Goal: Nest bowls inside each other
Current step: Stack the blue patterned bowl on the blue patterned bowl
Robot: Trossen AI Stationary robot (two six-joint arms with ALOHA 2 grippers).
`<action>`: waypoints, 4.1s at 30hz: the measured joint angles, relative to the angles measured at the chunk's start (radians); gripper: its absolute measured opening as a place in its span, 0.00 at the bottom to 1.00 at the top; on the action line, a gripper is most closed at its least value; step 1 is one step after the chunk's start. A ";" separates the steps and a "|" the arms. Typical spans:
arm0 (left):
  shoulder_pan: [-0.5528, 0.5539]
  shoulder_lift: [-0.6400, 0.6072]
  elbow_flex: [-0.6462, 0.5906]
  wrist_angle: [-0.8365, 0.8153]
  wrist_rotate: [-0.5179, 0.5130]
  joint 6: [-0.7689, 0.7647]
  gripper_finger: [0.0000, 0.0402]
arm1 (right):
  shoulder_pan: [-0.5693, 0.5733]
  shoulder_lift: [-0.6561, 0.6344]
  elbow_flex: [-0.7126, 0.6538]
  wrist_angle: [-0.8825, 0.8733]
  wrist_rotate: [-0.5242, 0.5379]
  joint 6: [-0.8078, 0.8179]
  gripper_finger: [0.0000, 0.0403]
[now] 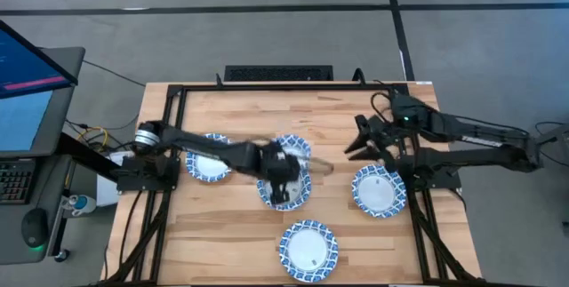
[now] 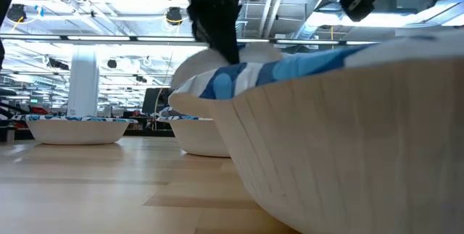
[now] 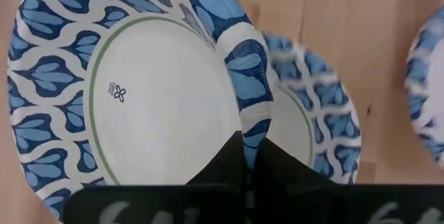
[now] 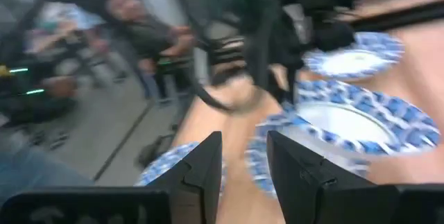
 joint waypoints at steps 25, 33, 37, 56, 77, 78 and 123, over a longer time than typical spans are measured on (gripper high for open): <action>-0.123 0.096 0.181 -0.057 -0.084 -0.323 0.00 | 0.038 -0.126 -0.200 0.231 0.006 0.166 0.34; -0.177 0.135 0.182 -0.025 -0.036 -0.374 0.00 | 0.038 -0.126 -0.200 0.231 0.006 0.165 0.34; -0.197 0.169 0.183 0.000 0.001 -0.393 0.00 | 0.038 -0.125 -0.200 0.237 0.006 0.165 0.34; -0.140 0.184 0.183 0.090 0.082 -0.417 0.16 | 0.038 -0.125 -0.200 0.224 0.006 0.165 0.34; -0.095 0.141 0.266 0.109 0.083 -0.343 0.27 | 0.038 -0.127 -0.200 0.201 -0.006 0.147 0.34; -0.090 0.133 0.299 0.077 0.064 -0.321 0.27 | 0.038 -0.134 -0.200 0.196 -0.019 0.149 0.34; -0.120 -0.154 0.761 -0.644 -0.457 -0.274 0.27 | 0.040 -0.203 -0.151 0.046 -0.150 0.364 0.33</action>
